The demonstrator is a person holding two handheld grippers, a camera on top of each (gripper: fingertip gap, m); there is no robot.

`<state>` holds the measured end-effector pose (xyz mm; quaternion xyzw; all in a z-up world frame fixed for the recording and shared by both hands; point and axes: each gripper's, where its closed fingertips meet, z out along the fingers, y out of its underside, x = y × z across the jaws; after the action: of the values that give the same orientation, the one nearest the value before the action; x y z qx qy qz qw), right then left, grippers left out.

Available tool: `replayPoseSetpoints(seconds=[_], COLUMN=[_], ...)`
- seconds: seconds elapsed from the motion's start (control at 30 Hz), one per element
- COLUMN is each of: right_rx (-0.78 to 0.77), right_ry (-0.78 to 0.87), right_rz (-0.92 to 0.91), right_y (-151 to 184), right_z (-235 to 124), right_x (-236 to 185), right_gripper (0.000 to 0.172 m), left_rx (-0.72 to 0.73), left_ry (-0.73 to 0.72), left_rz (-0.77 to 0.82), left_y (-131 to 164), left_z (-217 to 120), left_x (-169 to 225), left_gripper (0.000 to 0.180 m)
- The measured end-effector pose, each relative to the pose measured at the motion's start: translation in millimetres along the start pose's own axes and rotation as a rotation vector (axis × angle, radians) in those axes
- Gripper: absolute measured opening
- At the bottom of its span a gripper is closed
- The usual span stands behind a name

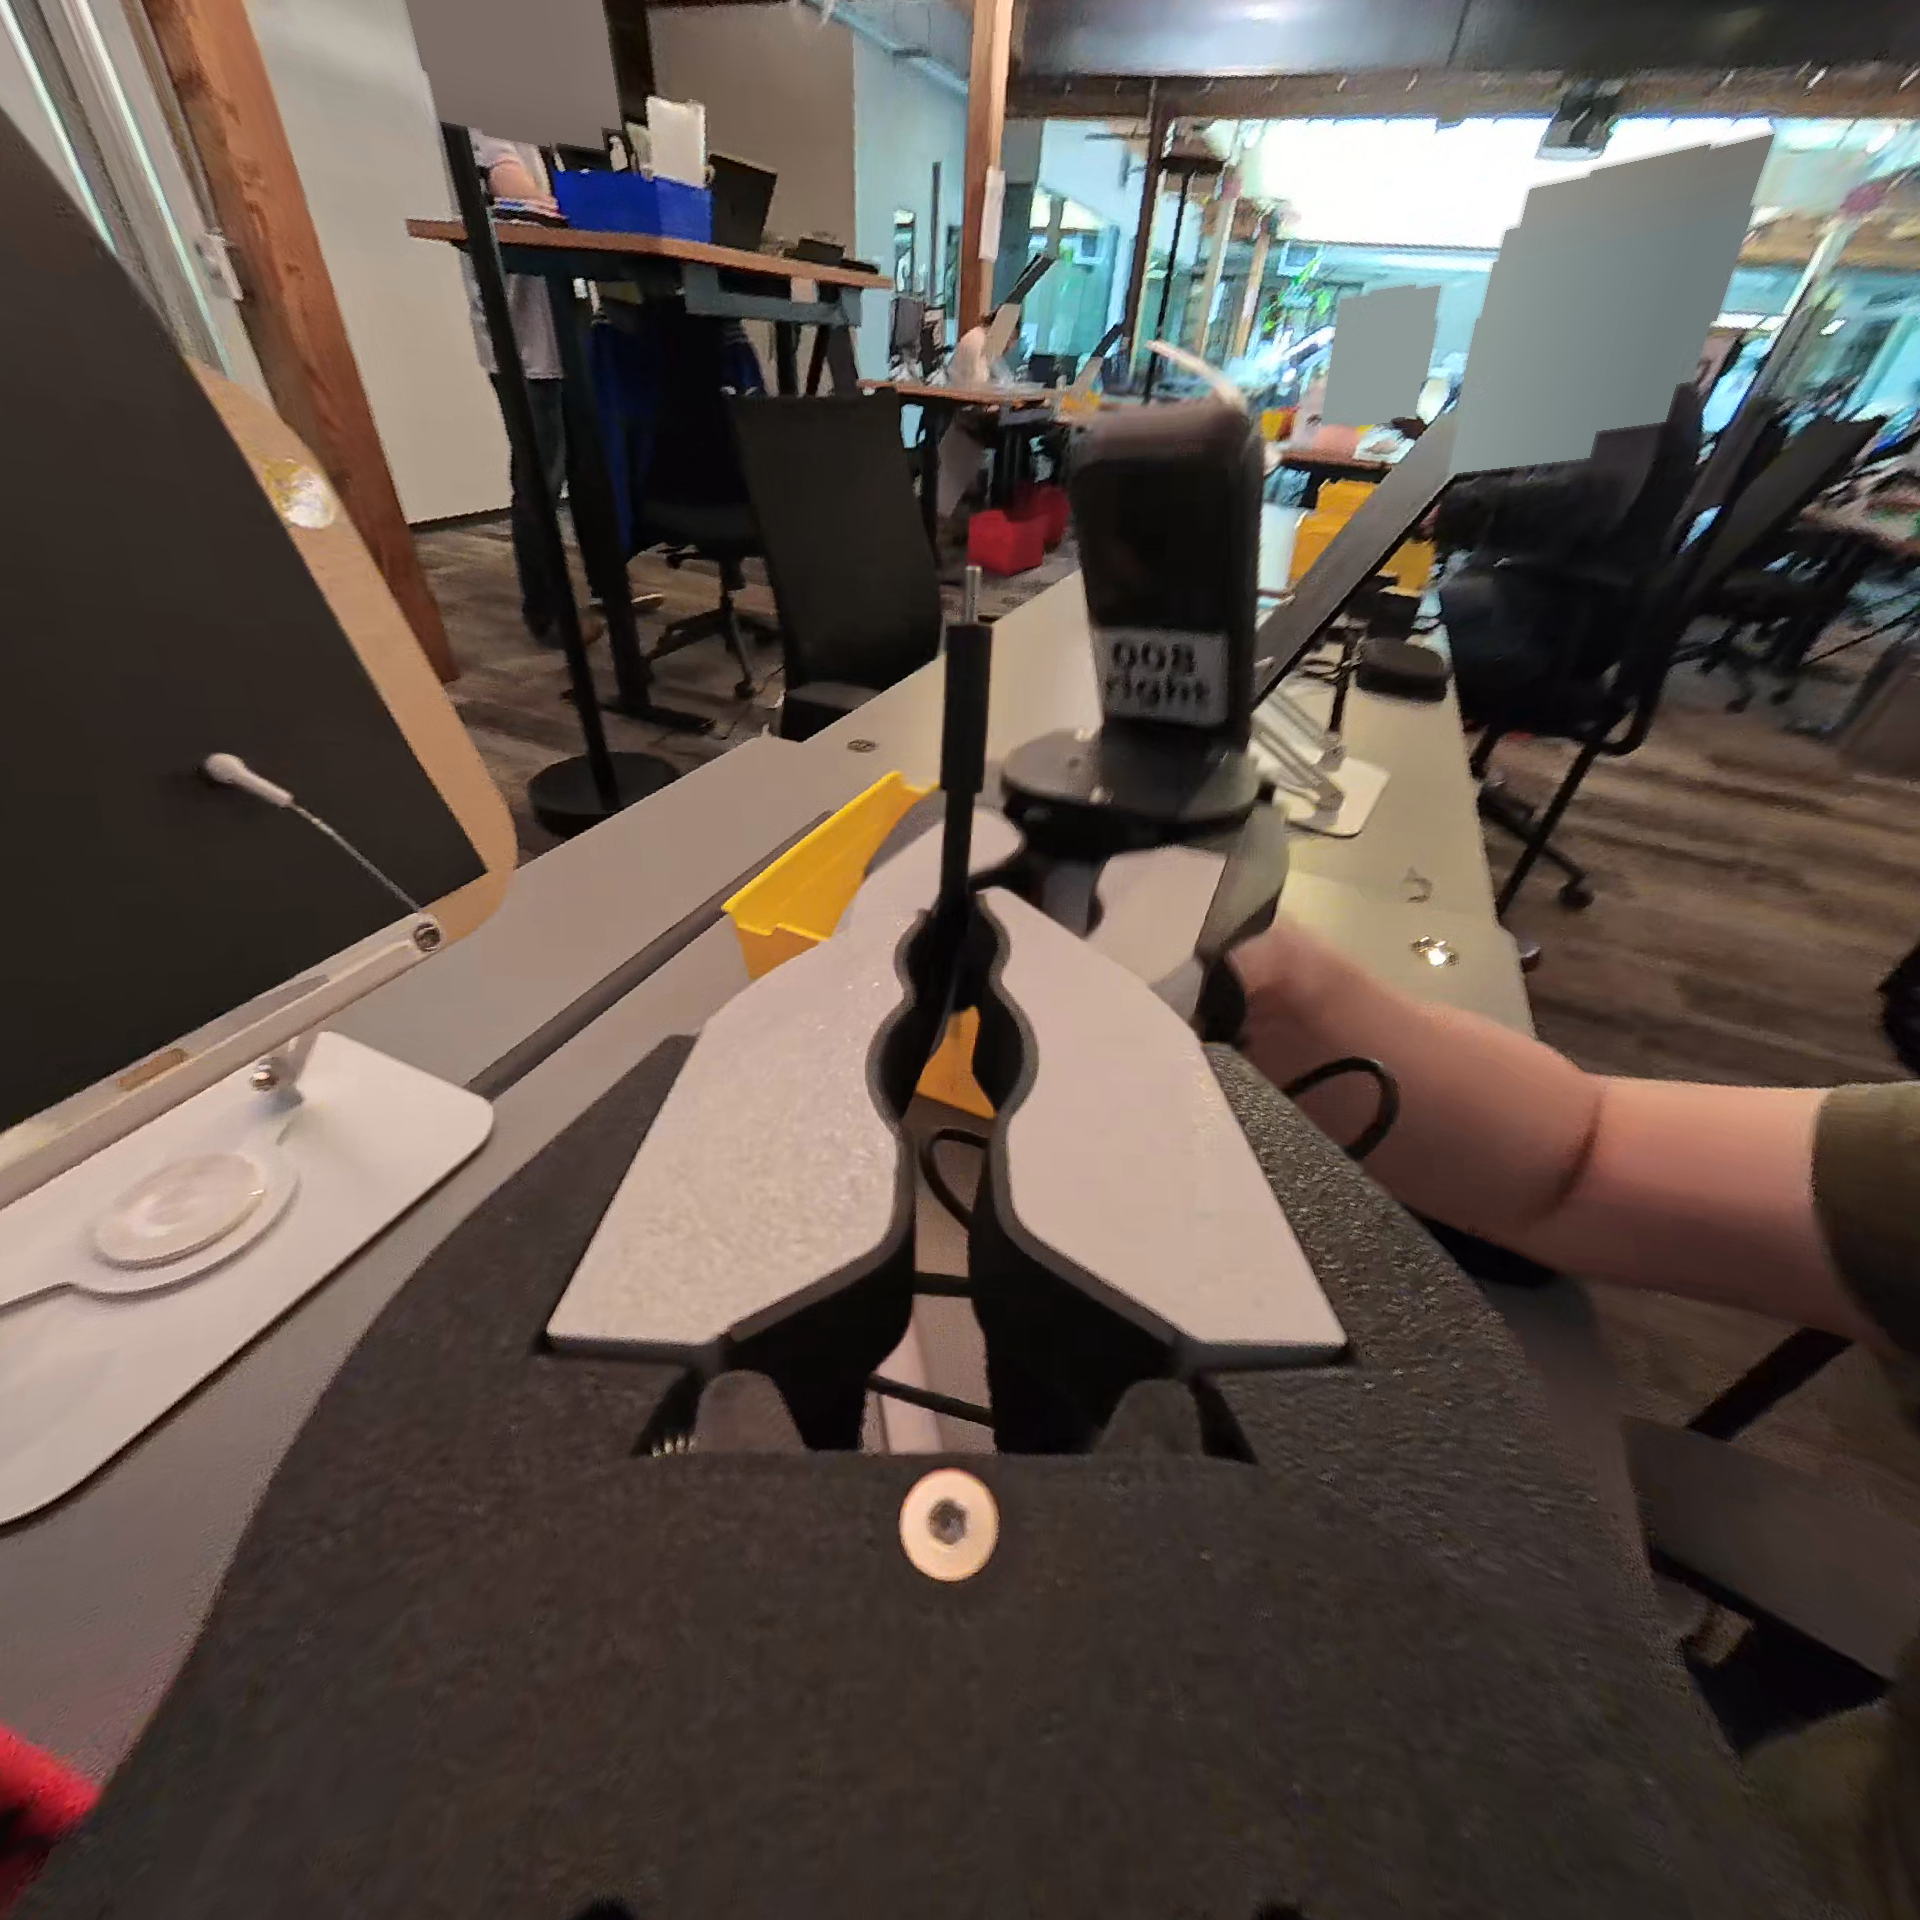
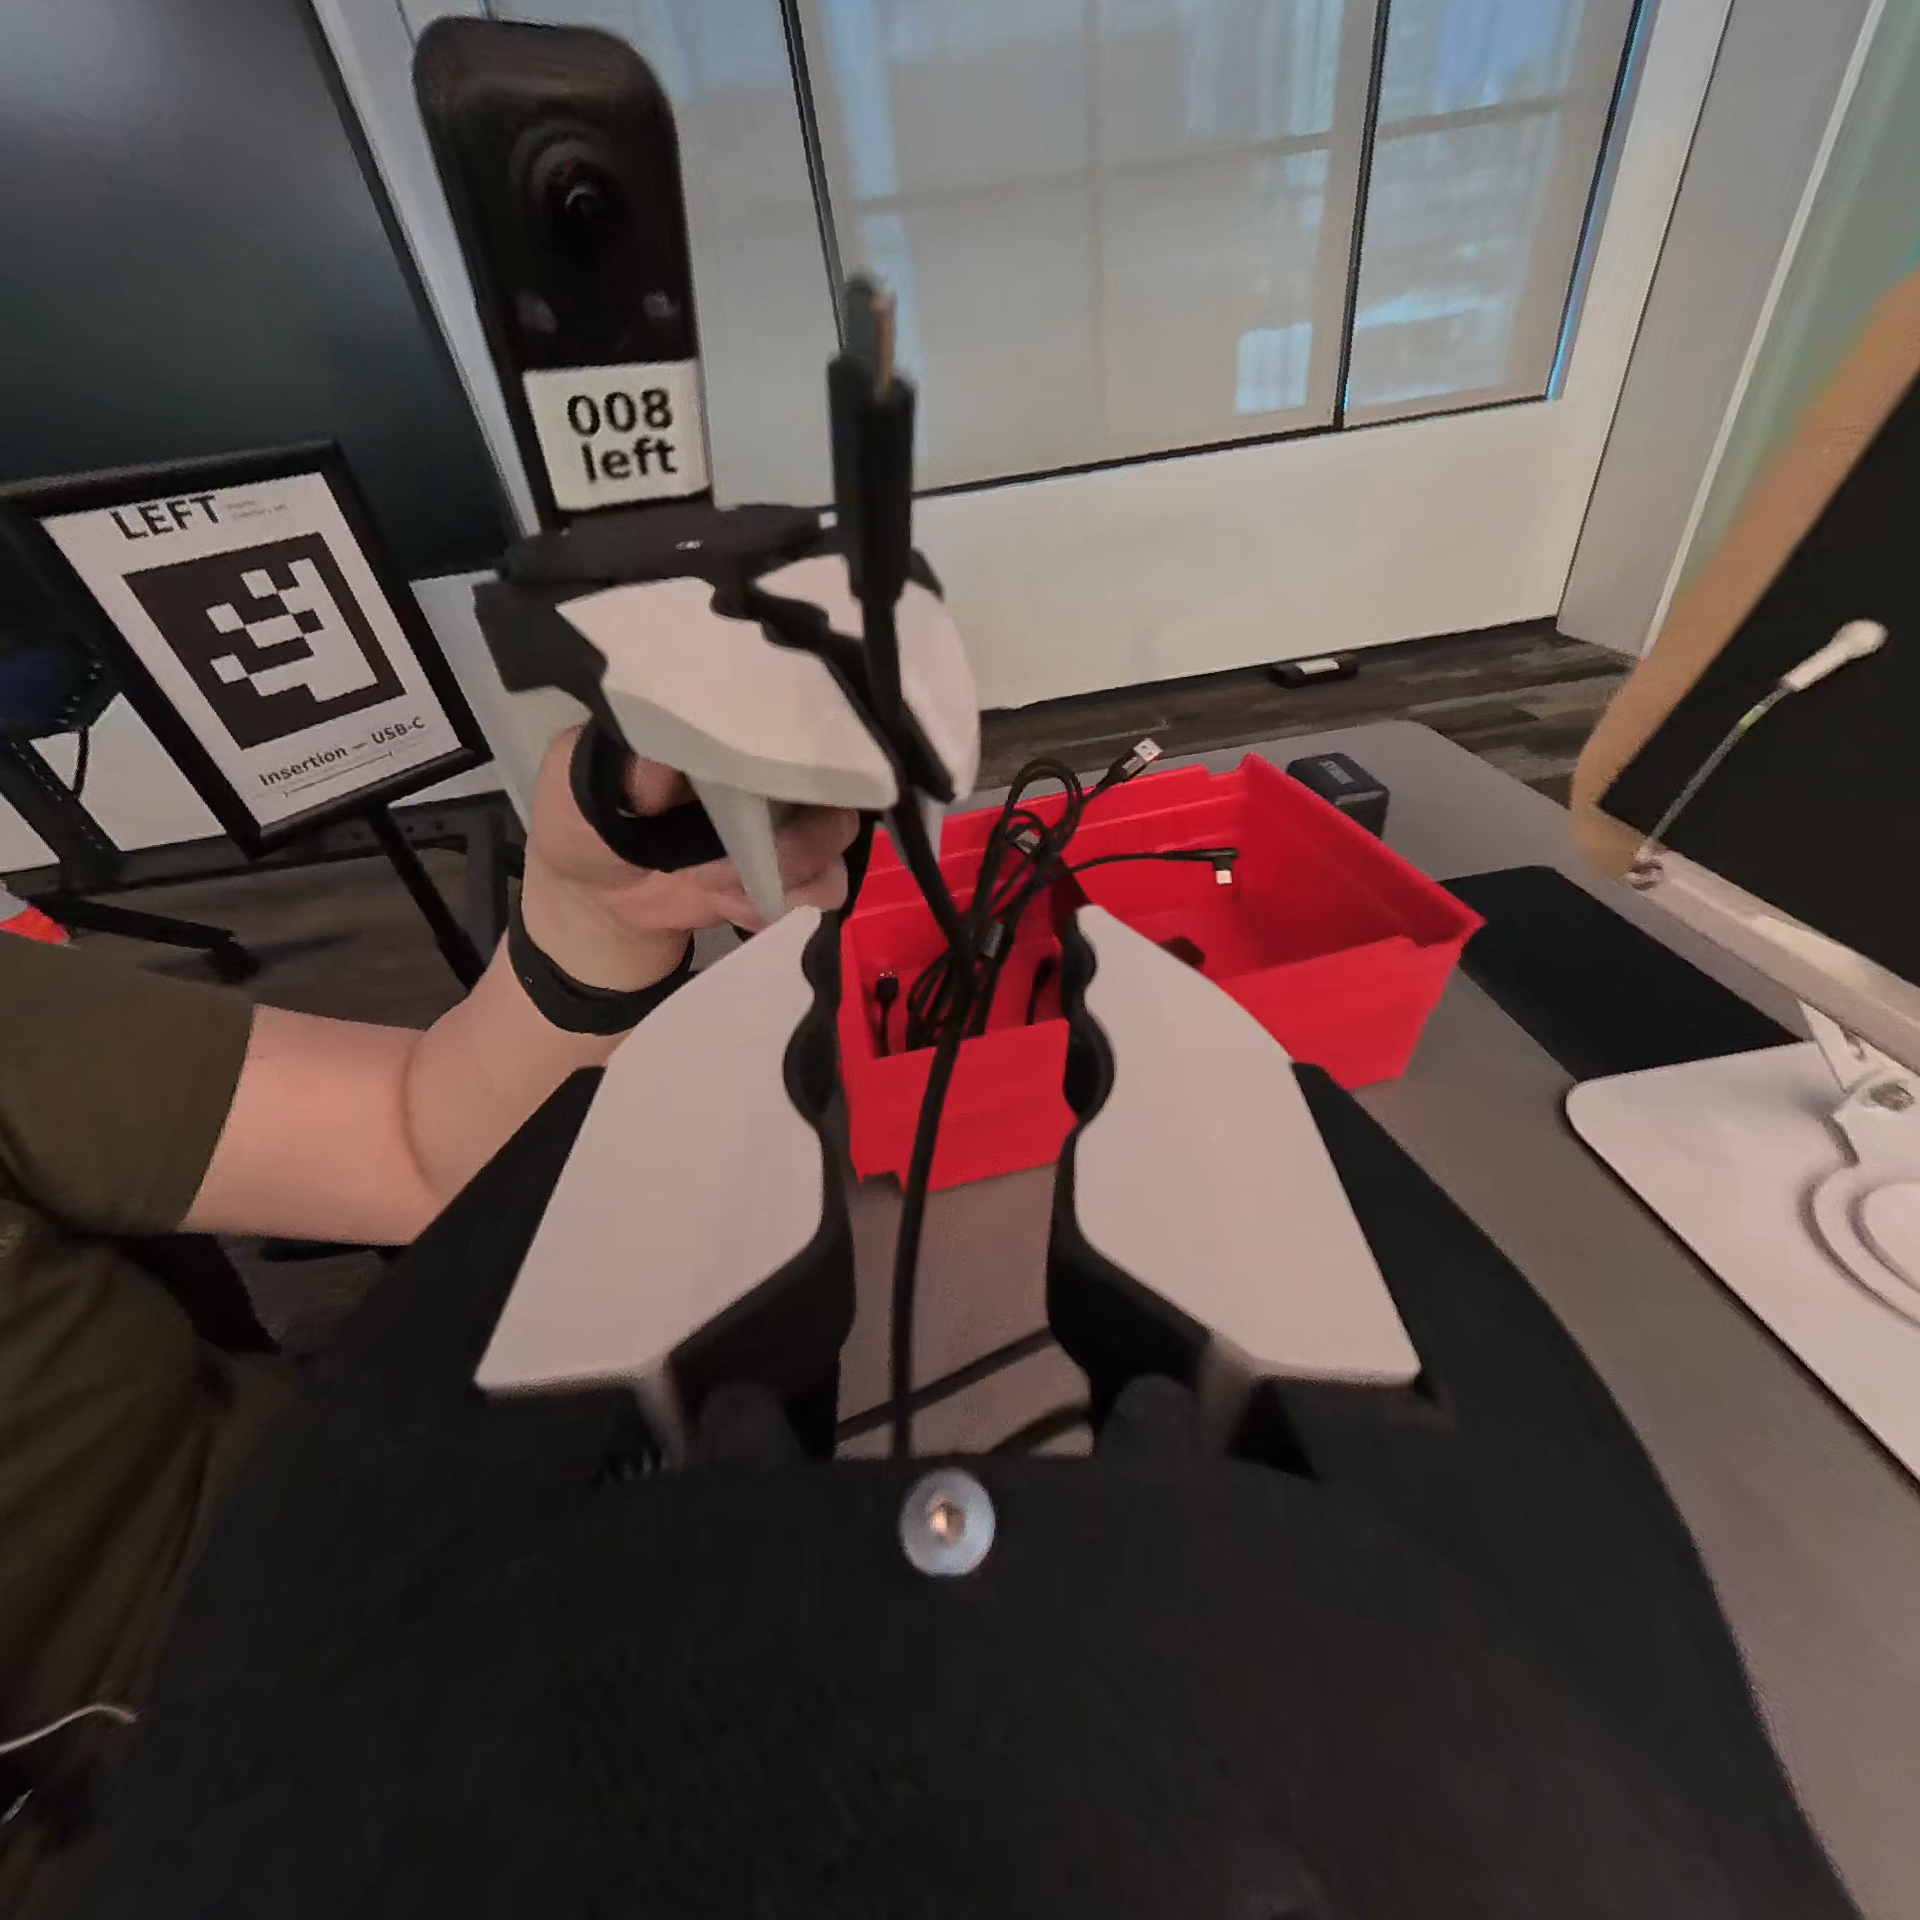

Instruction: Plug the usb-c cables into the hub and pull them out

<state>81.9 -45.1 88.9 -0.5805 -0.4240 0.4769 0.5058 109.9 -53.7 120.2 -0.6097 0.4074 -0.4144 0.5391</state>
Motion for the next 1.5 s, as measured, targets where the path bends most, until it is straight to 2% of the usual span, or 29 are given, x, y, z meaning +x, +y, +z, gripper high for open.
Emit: replayPoseSetpoints(seconds=[0.07, 0.1, 0.13, 0.2, 0.3, 0.4, 0.47, 0.53, 0.6, 0.7, 0.77, 0.83, 0.9, 1.0, 1.2, 1.37, 1.5], right_rx=[-0.022, -0.043, -0.058, -0.089, -0.14, -0.21, -0.291, -0.353, -0.377, -0.382, -0.382, -0.37, -0.367, -0.36, -0.305, -0.228, -0.235], right_ry=[-0.013, -0.006, -0.009, 0.034, 0.262, 0.519, 0.65, 0.741, 0.772, 0.777, 0.784, 0.782, 0.791, 0.839, 0.955, 1.023, 0.969], right_rz=[-0.054, -0.099, -0.156, -0.231, -0.329, -0.551, -0.738, -0.877, -0.932, -0.957, -0.958, -0.945, -0.934, -0.926, -0.918, -0.94, -0.953], right_y=[10, 15, 19, 21, 15, 4, -1, -4, -4, -2, -2, -2, -3, -6, -21, -38, -37], right_z=[13, 18, 20, 19, 3, -21, -32, -37, -34, -28, -27, -24, -24, -27, -39, -48, -44], right_x=[-7, -9, -13, -10, 21, 47, 55, 59, 58, 55, 54, 51, 50, 53, 55, 46, 41], right_gripper=[0.04, 0.033, 0.007, 0.005, 0.004, 0.005, 0.005, 0.005, 0.005, 0.005, 0.005, 0.005, 0.005, 0.005, 0.006, 0.008, 0.008], left_rx=[0.024, 0.022, 0.008, -0.006, 0.02, 0.006, -0.058, -0.104, -0.177, -0.281, -0.274, -0.236, -0.215, -0.133, -0.079, -0.05, 0.0], left_ry=[0.049, 0.085, 0.119, 0.14, 0.134, 0.097, 0.003, -0.032, -0.07, -0.233, -0.349, -0.375, -0.373, -0.437, -0.434, -0.306, -0.223], left_rz=[-0.017, -0.016, -0.013, -0.02, -0.043, -0.021, 0.026, 0.06, 0.154, 0.363, 0.492, 0.558, 0.552, 0.508, 0.413, 0.302, 0.229], left_y=[-3, -3, -1, 1, -6, -11, -7, -4, 4, 17, 15, 13, 14, 2, -6, -8, -14], left_z=[0, 2, 3, 2, -6, -20, -25, -26, -20, -7, 0, 9, 17, 14, 4, -2, -9], left_x=[7, 12, 17, 20, 18, 15, 10, 20, 30, 29, 24, 28, 30, 22, 12, 15, 14], left_gripper=[0.004, 0.004, 0.004, 0.006, 0.008, 0.018, 0.033, 0.064, 0.072, 0.069, 0.059, 0.049, 0.039, 0.012, 0.009, 0.009, 0.009])
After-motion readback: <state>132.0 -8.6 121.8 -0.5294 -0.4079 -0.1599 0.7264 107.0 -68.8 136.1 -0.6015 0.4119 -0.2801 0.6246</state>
